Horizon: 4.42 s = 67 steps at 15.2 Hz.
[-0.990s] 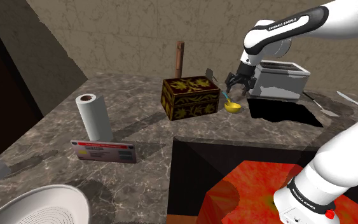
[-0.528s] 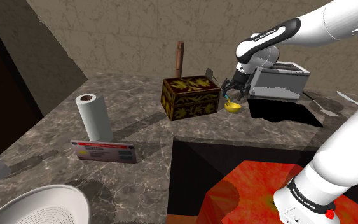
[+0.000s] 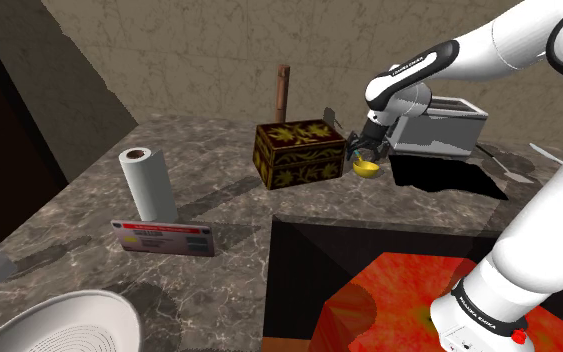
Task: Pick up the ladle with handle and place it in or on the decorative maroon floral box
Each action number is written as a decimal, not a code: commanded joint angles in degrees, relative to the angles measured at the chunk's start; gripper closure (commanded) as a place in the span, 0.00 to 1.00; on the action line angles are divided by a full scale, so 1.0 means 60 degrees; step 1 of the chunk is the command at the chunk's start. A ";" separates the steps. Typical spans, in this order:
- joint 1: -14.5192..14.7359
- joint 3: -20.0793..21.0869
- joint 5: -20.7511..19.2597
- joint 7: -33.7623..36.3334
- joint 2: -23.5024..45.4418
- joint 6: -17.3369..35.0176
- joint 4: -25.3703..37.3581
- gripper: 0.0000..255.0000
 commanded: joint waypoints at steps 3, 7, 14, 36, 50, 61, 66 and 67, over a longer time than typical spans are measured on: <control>-0.0001 0.0000 0.0008 -0.0009 0.0010 0.0020 -0.0007 0.00; -0.0001 0.0000 0.0007 -0.0008 0.0010 0.0019 -0.0007 1.00; -0.0005 -0.0005 0.0005 -0.0016 0.0006 0.0018 -0.0011 1.00; -0.0036 -0.0025 -0.0739 0.0854 -0.1335 -0.2509 0.1302 1.00; -0.0051 -0.0011 -0.0948 0.1236 -0.1728 -0.4238 0.2683 1.00; 0.0355 0.0496 -0.0887 0.2264 -0.1622 -0.4959 0.3680 1.00; 0.0859 0.1100 -0.0784 0.3335 -0.1224 -0.4815 0.4132 1.00; 0.0959 0.1215 -0.0771 0.3546 -0.1117 -0.4794 0.4256 1.00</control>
